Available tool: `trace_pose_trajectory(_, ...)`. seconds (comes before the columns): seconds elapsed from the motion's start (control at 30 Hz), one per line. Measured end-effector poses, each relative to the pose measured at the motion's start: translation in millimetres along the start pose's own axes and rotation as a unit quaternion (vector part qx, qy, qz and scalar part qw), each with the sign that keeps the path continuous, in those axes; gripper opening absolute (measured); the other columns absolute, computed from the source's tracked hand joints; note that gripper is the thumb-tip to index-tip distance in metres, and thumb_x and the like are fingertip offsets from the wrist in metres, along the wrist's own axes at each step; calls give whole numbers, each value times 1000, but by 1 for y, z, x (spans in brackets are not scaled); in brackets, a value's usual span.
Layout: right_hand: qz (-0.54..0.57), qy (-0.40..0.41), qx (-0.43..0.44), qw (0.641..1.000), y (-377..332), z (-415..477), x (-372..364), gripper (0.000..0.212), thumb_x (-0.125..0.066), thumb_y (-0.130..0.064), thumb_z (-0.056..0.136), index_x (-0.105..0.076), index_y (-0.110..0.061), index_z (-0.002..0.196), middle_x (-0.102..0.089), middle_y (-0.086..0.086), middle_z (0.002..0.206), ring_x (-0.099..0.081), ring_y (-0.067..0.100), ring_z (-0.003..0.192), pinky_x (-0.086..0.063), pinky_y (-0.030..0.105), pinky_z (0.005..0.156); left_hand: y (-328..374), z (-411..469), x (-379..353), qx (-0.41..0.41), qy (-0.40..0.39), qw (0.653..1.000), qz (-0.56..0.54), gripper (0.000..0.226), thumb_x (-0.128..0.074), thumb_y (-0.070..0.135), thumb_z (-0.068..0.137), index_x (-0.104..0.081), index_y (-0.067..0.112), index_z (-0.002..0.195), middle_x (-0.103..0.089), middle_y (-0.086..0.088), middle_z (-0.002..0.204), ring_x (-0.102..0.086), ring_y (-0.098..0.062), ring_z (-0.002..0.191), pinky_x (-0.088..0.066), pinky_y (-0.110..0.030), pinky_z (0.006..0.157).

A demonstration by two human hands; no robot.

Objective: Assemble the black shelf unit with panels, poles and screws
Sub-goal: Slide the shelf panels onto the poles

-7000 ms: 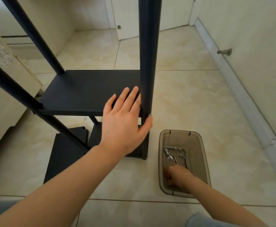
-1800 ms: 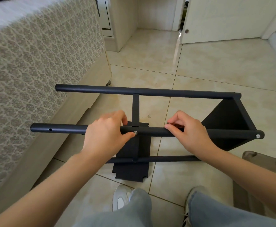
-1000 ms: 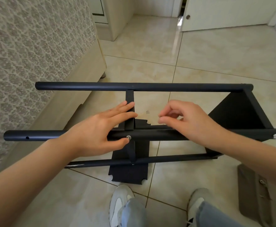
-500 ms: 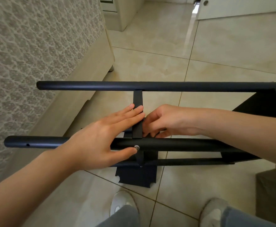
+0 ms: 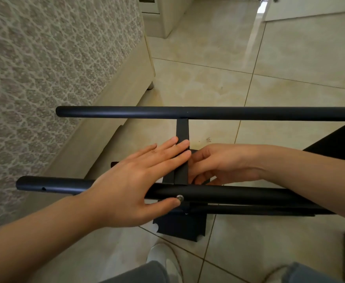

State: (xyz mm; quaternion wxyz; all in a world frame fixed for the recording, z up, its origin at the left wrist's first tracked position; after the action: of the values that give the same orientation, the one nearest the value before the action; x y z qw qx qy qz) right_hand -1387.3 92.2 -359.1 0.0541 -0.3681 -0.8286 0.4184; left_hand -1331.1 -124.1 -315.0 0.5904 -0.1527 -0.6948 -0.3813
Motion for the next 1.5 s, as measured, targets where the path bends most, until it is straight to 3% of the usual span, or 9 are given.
trace_pose_trajectory(0.13, -16, -4, -1, 1000, -1, -1, -1, 10, -65, -16, 92, -75, -16, 90, -73, 3, 89, -68, 11, 77, -54, 21, 66, 0, -1, -1, 0, -4, 1000, 7, 76, -51, 54, 94, -25, 23, 158, -14, 13, 167, -8, -6, 154, -17, -36, 123)
trace_pose_trajectory(0.5, -9, -15, 7, 1000, 2, 4, -5, 12, -64, -15, 93, -74, -11, 97, -74, 6, 91, -69, 12, 79, -54, 23, 67, 1, -1, 0, -1, 3, 1000, 24, 76, -50, 55, 92, -27, 24, 158, -16, 11, 166, -11, -8, 153, -26, -47, 121)
trace_pose_trajectory(0.8, 8, -22, 1, 1000, 3, 6, -5, 11, -65, -14, 92, -76, -13, 92, -73, 3, 82, -68, 10, 70, -53, 21, 62, -1, -2, -1, -4, 6, 1000, 26, 77, -53, 54, 92, -27, 25, 158, -16, 10, 167, -11, -8, 154, -30, -49, 120)
trace_pose_trajectory(1.27, 5, -30, -4, 1000, 3, 5, -5, 15, -62, -14, 93, -76, -15, 89, -74, 3, 84, -69, 10, 72, -54, 21, 62, -1, -2, -2, -1, 9, 1000, 26, 76, -53, 54, 92, -27, 25, 158, -17, 10, 166, -12, -9, 153, -30, -48, 120)
trace_pose_trajectory(1.5, -39, -22, -15, 999, -4, 6, -4, 12, -64, -13, 92, -74, -15, 86, -72, 2, 85, -66, 12, 79, -52, 26, 75, 2, -2, -3, 1, 7, 999, 34, 76, -53, 55, 92, -28, 26, 157, -17, 10, 166, -11, -8, 154, -23, -43, 123)
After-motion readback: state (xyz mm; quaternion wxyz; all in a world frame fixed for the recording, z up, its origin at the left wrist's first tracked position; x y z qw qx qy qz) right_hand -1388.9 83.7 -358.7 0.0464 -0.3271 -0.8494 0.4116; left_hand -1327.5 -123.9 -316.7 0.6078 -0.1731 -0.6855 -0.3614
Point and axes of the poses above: each hand's wrist, its own z-axis towards the middle knuckle, its own x-axis out of the back of the hand, y = z × x, the point moved 1 cm from there along z, towards the middle knuckle
